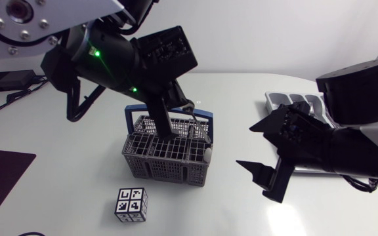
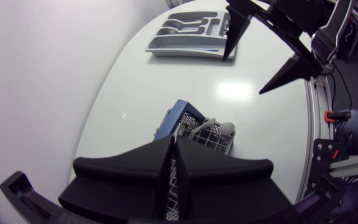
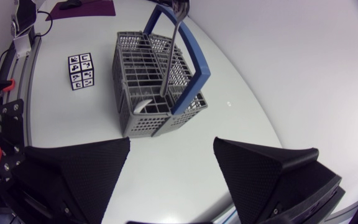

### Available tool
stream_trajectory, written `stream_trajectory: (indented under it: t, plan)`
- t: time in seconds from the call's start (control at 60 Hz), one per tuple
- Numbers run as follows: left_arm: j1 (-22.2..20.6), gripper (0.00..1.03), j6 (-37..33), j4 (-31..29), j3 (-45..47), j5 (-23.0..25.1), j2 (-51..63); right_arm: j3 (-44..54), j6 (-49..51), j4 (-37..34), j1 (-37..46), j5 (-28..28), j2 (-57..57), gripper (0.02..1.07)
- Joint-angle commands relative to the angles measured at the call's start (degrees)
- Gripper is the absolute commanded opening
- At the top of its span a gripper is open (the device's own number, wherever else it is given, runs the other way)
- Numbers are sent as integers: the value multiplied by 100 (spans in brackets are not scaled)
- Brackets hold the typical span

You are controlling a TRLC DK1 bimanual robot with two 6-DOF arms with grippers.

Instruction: Transfer all utensils from the basket to the drawer tray.

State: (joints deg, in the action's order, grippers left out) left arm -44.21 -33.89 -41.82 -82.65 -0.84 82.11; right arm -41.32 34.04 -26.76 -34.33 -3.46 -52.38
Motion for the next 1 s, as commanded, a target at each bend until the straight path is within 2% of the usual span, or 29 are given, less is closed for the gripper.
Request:
stream_trajectory:
  t: [0.0,0.1,0.2,0.45,0.65,0.833,0.983]
  plan:
    - [-71,3,664,-72,21,49,-63,-78,-407,207,-303,206,9,95]
    - [-88,3,1394,-54,12,198,-28,-25,-565,558,-716,636,-71,93]
    - [8,3,1991,-80,-84,594,60,10,-715,839,-892,812,-185,92]
    - [-9,3,2739,-89,-23,858,165,80,-767,1393,-1199,1173,-369,71]
    - [0,3,3169,-89,12,1112,271,98,-732,1674,-1340,1445,-492,46]
    - [44,3,3345,-98,-23,1279,297,107,-671,1833,-1428,1603,-642,42]
    - [52,3,3380,-116,-5,1394,306,107,-601,1921,-1480,1709,-774,20]
